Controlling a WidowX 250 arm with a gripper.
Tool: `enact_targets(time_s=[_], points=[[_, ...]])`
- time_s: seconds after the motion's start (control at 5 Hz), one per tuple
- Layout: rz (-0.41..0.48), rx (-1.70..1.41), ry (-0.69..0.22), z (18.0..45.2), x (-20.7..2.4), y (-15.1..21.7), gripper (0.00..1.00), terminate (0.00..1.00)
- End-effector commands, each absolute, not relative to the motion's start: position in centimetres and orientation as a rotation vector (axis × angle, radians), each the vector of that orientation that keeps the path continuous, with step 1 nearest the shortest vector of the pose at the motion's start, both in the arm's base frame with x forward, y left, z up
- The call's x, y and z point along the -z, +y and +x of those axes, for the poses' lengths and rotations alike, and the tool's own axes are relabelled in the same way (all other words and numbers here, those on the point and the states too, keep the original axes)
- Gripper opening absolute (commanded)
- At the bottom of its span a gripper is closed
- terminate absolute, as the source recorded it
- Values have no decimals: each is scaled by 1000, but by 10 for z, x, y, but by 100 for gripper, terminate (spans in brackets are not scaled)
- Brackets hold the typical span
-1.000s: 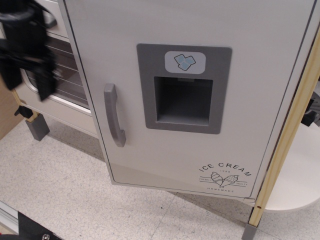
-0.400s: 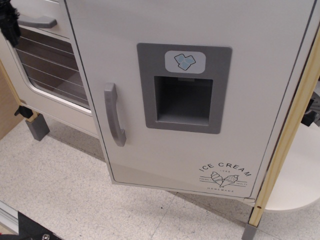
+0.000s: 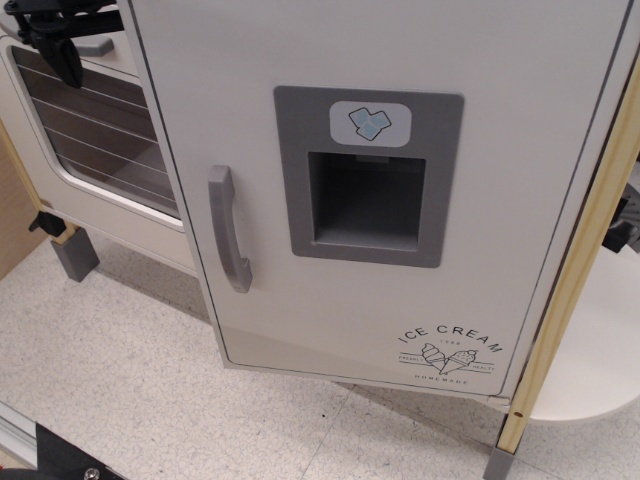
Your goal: Open fridge
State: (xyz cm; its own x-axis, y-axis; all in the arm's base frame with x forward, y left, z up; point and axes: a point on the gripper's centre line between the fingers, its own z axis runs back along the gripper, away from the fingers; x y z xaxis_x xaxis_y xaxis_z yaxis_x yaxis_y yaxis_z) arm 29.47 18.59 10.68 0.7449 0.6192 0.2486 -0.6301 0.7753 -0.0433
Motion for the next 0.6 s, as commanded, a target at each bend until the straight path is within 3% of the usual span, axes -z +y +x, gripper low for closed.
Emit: enact_targets(time_s=[0.0,0.4], points=[[-1,-646,-291,291,-147,155,100,0],[-50,-529,-272,262,-159,147,100,0]])
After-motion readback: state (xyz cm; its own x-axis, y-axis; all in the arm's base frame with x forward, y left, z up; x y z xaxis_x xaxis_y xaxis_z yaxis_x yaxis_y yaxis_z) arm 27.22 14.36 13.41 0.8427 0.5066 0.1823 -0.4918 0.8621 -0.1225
